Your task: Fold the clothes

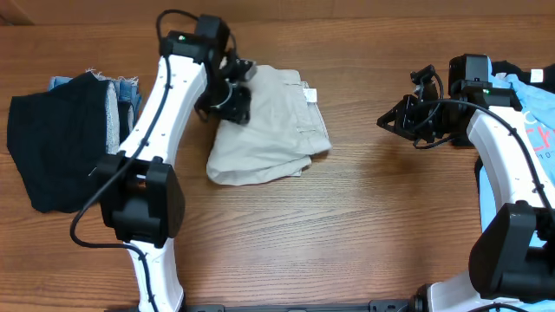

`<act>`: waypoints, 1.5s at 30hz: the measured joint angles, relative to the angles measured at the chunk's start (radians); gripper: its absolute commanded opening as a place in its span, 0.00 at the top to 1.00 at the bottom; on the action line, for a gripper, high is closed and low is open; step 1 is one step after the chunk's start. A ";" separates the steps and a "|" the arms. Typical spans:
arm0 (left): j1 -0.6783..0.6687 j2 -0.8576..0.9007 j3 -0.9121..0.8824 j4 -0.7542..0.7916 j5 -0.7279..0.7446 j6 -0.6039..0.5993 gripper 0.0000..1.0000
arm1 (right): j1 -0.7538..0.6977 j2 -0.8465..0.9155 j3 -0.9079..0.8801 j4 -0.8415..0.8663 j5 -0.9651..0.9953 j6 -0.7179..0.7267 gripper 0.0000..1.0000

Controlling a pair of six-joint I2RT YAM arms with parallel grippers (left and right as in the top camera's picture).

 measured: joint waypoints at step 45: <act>0.206 0.000 -0.012 0.075 0.171 -0.018 0.44 | 0.521 0.411 0.085 0.135 0.110 0.564 0.96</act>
